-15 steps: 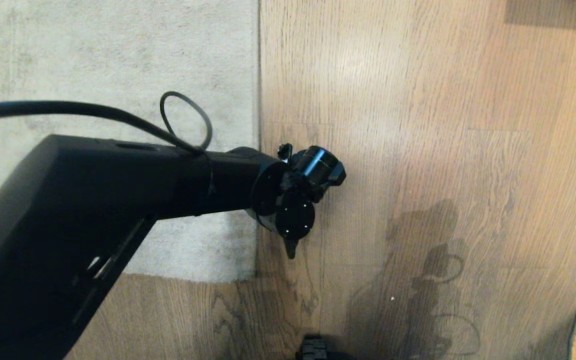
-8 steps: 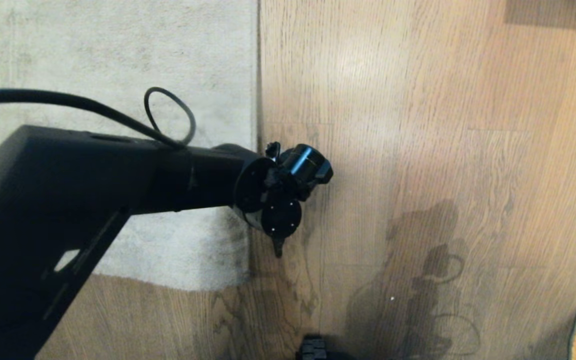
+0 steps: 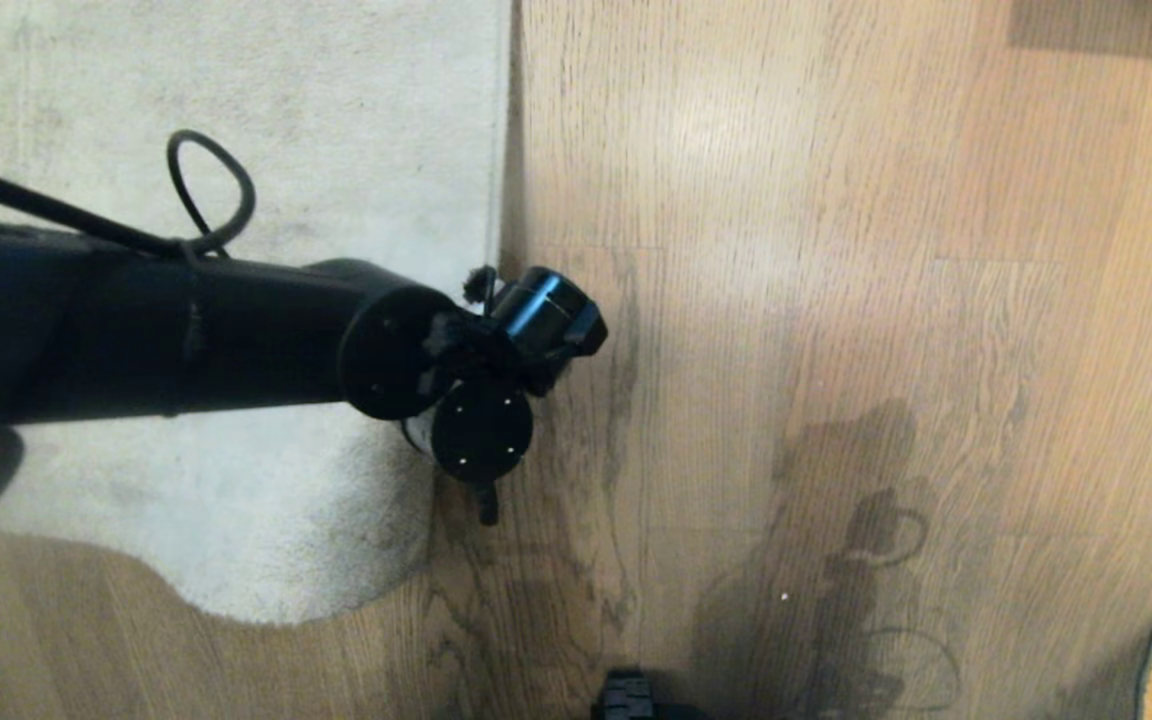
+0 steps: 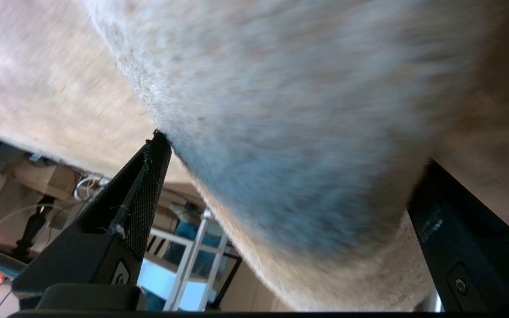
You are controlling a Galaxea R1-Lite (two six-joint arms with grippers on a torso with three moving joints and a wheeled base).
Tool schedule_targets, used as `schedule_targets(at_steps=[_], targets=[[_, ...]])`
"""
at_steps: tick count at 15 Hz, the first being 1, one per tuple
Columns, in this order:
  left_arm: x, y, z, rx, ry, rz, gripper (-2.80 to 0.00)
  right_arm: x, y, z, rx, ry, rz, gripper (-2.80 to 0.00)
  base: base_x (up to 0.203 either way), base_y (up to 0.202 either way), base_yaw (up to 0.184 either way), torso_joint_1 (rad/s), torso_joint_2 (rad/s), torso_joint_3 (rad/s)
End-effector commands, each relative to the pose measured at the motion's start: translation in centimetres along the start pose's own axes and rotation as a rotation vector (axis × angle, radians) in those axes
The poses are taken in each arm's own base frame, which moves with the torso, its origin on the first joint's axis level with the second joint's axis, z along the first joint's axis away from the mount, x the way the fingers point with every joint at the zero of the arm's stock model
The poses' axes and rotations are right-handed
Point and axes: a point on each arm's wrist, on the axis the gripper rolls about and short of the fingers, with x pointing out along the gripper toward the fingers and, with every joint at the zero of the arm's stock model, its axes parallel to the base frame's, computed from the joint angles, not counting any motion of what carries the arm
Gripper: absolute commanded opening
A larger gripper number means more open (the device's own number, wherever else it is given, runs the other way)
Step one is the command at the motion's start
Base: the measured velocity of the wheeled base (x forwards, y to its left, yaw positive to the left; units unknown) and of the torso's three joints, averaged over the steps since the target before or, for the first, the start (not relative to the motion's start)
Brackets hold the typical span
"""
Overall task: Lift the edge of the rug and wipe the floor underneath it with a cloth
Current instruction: Lift up the carpet
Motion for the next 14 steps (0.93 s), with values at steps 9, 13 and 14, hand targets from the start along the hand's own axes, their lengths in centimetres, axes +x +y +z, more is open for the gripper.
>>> schedule_targets(at_steps=[9, 13, 14], targets=[[-2.1, 7.2, -7.3, -0.011, 0.033, 0.028, 0.0, 0.0, 0.0, 0.0, -0.001, 0.001, 0.001, -2.8, 0.0, 0.0, 0.0, 0.0, 0.0, 0.0], [-1.8, 6.1, -10.8, 0.077, 0.073, 0.017, 0.0, 0.0, 0.0, 0.0, -0.001, 0.001, 0.001, -2.8, 0.0, 0.0, 0.0, 0.0, 0.0, 0.0], [-1.6, 5.6, -11.4, 0.09, 0.078, 0.014, 0.0, 0.0, 0.0, 0.0, -0.001, 0.002, 0.002, -2.8, 0.0, 0.0, 0.0, 0.0, 0.0, 0.0]])
